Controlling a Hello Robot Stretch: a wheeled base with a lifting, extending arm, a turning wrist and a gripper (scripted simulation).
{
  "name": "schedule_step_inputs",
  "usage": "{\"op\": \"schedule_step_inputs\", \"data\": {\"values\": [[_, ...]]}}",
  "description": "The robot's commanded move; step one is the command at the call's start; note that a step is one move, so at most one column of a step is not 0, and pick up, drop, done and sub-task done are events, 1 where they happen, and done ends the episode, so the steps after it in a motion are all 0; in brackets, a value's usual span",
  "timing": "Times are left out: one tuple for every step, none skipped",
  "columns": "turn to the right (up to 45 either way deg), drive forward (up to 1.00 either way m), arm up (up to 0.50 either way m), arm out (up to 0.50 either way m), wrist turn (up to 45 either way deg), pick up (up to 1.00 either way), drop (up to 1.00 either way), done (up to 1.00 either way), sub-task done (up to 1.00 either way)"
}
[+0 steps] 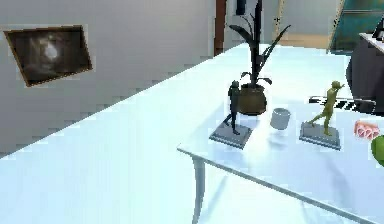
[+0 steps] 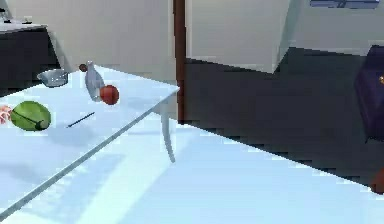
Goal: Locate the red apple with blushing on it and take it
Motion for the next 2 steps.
{"op": "schedule_step_inputs", "data": {"values": [[45.0, 0.00, 0.00, 0.00, 0.0, 0.00, 0.00, 0.00, 0.00], [45.0, 0.00, 0.00, 0.00, 0.0, 0.00, 0.00, 0.00, 0.00]]}}
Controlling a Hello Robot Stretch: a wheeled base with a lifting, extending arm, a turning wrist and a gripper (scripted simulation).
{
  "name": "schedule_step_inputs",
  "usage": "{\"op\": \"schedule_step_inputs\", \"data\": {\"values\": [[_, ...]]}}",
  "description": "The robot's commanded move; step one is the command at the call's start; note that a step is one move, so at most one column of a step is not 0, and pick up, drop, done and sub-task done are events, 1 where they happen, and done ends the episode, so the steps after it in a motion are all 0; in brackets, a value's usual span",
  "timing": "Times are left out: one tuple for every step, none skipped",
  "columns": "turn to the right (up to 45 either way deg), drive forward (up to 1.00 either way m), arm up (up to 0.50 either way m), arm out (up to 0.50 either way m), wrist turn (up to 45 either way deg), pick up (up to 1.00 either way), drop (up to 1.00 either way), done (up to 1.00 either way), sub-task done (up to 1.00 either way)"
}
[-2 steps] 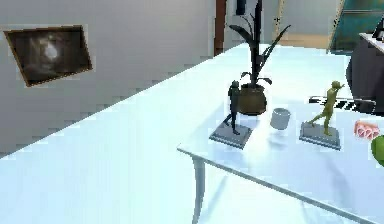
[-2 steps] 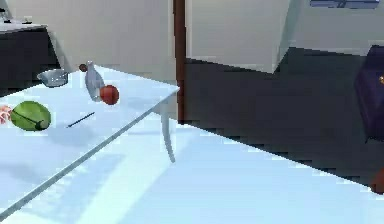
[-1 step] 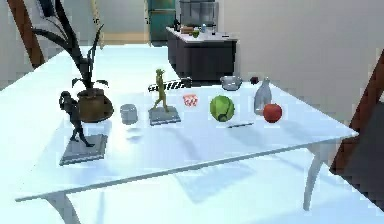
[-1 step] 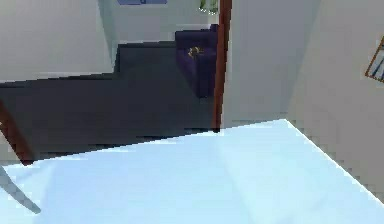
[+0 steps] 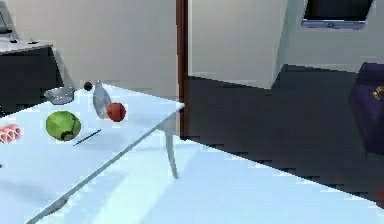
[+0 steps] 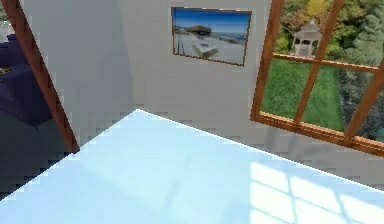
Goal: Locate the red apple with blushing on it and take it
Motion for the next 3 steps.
{"op": "schedule_step_inputs", "data": {"values": [[18.0, 0.00, 0.00, 0.00, 0.0, 0.00, 0.00, 0.00, 0.00], [0.0, 1.00, 0.00, 0.00, 0.0, 0.00, 0.00, 0.00, 0.00], [3.0, 0.00, 0.00, 0.00, 0.0, 0.00, 0.00, 0.00, 0.00]]}}
